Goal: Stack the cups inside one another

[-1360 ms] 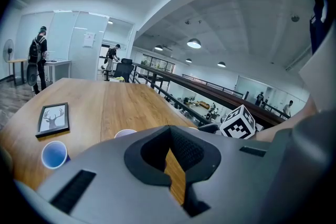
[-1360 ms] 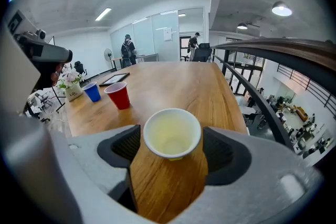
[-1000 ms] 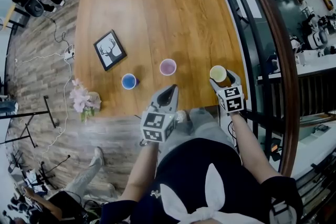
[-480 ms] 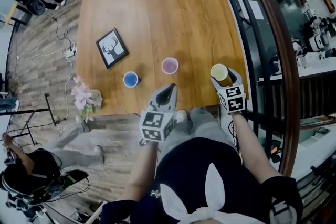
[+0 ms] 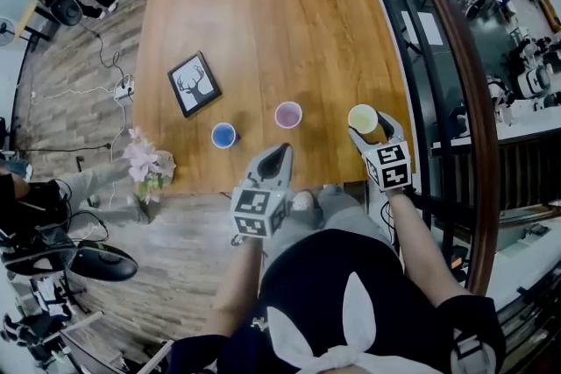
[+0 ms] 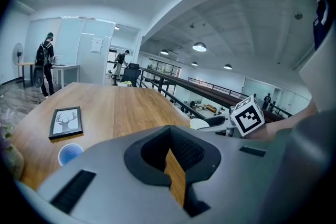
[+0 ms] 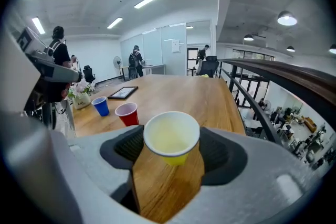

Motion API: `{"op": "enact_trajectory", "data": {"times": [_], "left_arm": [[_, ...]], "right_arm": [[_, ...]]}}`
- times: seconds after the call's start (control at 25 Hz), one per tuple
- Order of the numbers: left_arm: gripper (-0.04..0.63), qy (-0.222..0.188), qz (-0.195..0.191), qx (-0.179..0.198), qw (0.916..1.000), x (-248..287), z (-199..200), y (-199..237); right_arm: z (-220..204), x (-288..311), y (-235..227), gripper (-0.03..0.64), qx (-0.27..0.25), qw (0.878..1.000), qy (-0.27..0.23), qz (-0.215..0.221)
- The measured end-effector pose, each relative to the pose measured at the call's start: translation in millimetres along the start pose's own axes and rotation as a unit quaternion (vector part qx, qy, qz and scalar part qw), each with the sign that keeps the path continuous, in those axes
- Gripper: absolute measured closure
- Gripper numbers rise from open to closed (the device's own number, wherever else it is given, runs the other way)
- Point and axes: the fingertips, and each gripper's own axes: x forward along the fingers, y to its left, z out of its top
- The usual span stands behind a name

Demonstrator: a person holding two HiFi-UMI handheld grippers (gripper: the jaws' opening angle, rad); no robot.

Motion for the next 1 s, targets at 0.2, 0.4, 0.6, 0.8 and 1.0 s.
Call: {"op": "enact_trajectory", "data": {"times": [0.2,0.4,0.6,0.8,1.0], "left_arm": [[0.578,-0.005,0.007,-0.002,1.0,-3.2,2.9,5.2],[0.578,-0.007,0.017,-0.004,0.9998,-6.5,4.4,11.0],[0.578,-0.01,0.025,-0.013,0.9995,-11.7,7.8,15.2],[0.578,-0.015,0.039,-0.014,0.999,-20.3,7.7,22.5],[0.578,-0.021,0.055,-0.024,0.998,-29.6,6.2,32.1]], "right_arm": [[25.2,-6.5,6.5,0.29,-0.007,1.0,-0.022,0.012],[51.9,-17.3,11.4,0.29,-0.014,0.998,-0.05,0.02],[77.8,-26.4,15.4,0.29,-0.022,0.997,-0.071,0.028],[100.4,-30.7,26.2,0.29,-0.034,0.994,-0.09,0.042],[114.9,-26.1,40.8,0.29,-0.048,0.992,-0.099,0.06]]}}
